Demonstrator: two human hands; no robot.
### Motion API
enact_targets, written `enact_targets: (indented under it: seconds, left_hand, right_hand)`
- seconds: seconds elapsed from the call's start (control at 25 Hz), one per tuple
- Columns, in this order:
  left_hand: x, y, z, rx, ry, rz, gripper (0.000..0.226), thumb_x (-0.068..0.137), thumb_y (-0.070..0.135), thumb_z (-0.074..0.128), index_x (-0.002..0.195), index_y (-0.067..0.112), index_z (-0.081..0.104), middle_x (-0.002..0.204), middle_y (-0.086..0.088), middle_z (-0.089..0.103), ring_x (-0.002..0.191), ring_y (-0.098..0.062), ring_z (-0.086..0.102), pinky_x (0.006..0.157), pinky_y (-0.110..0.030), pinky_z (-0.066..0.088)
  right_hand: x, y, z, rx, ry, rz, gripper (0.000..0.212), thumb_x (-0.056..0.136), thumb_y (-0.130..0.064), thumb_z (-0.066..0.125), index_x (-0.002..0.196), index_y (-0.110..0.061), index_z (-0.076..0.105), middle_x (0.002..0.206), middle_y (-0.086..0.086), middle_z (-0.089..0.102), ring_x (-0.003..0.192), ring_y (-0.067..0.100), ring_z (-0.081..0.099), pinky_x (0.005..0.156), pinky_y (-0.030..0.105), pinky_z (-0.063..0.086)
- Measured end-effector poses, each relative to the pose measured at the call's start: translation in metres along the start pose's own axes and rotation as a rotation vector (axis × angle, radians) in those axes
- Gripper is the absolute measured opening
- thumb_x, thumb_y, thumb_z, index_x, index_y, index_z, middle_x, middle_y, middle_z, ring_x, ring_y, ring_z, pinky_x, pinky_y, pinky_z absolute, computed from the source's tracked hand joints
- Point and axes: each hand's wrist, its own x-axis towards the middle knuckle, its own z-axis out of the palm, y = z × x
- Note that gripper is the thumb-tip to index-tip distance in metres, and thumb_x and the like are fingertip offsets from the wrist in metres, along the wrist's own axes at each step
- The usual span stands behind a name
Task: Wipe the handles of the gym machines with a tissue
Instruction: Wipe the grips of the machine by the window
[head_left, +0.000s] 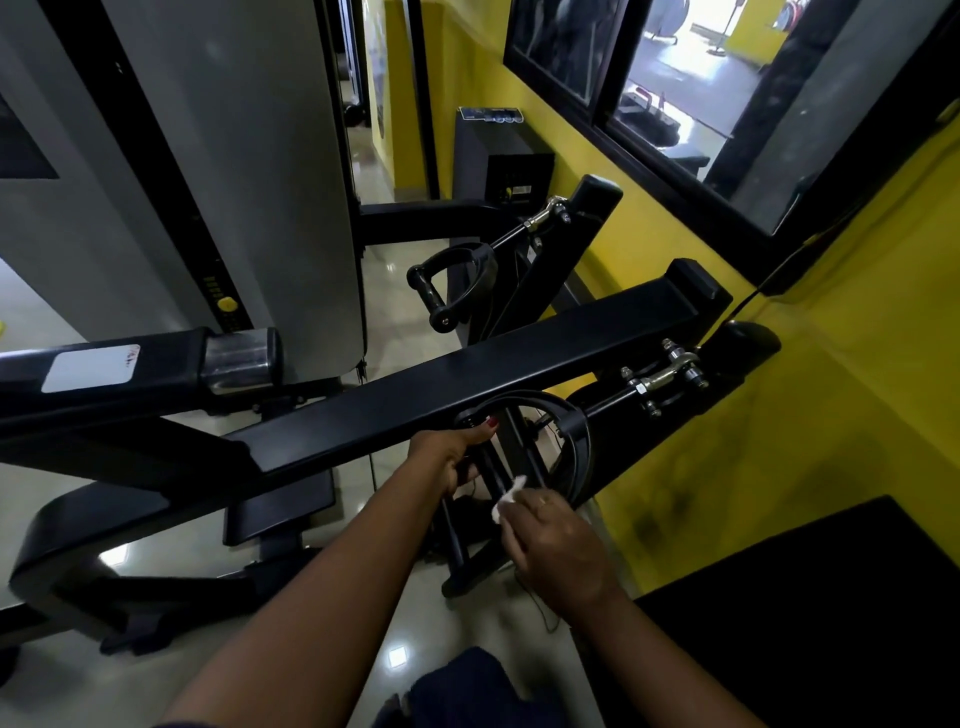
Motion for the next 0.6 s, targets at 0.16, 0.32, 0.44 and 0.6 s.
enact_targets:
  seconds: [0.16,0.32,0.44,0.6]
  left_hand:
    - [0.004,-0.004,0.005,-0.034,0.01,0.012,0.07,0.045,0.019,0.095,0.106,0.0,0.065,0.093,-0.014,0.072,0.084,-0.027,0.07,0.067,-0.036,0.059]
    - [0.009,-0.006,0.005,-0.049,-0.034,0.018,0.09,0.025,0.024,0.095,0.107,0.0,0.067,0.09,-0.013,0.074,0.084,-0.028,0.072,0.08,-0.043,0.059]
    - [-0.005,0.001,0.003,0.072,0.038,0.045,0.048,0.057,0.018,0.092,0.092,0.003,0.064,0.09,-0.012,0.07,0.079,-0.024,0.067,0.061,-0.035,0.057]
    - [-0.002,-0.004,-0.002,-0.056,-0.037,0.048,0.034,0.083,0.003,0.071,0.114,-0.006,0.06,0.1,-0.019,0.068,0.082,-0.026,0.067,0.048,-0.031,0.055]
  right_hand:
    - [0.034,-0.003,0.013,0.035,-0.041,0.134,0.005,0.08,-0.007,0.068,0.085,-0.008,0.068,0.086,0.008,0.064,0.078,0.024,0.062,0.07,0.028,0.052]
    - [0.038,-0.009,0.017,0.013,-0.123,0.118,0.024,0.066,-0.004,0.082,0.086,-0.008,0.07,0.091,0.008,0.066,0.082,0.022,0.062,0.066,0.025,0.054]
    - [0.002,-0.005,0.001,0.036,-0.131,0.04,0.012,0.077,-0.01,0.074,0.088,-0.009,0.068,0.091,0.007,0.065,0.084,0.02,0.06,0.067,0.023,0.053]
    - [0.031,-0.006,0.004,0.046,-0.129,0.267,0.012,0.089,-0.009,0.06,0.1,-0.009,0.064,0.093,0.009,0.064,0.085,0.025,0.062,0.067,0.024,0.047]
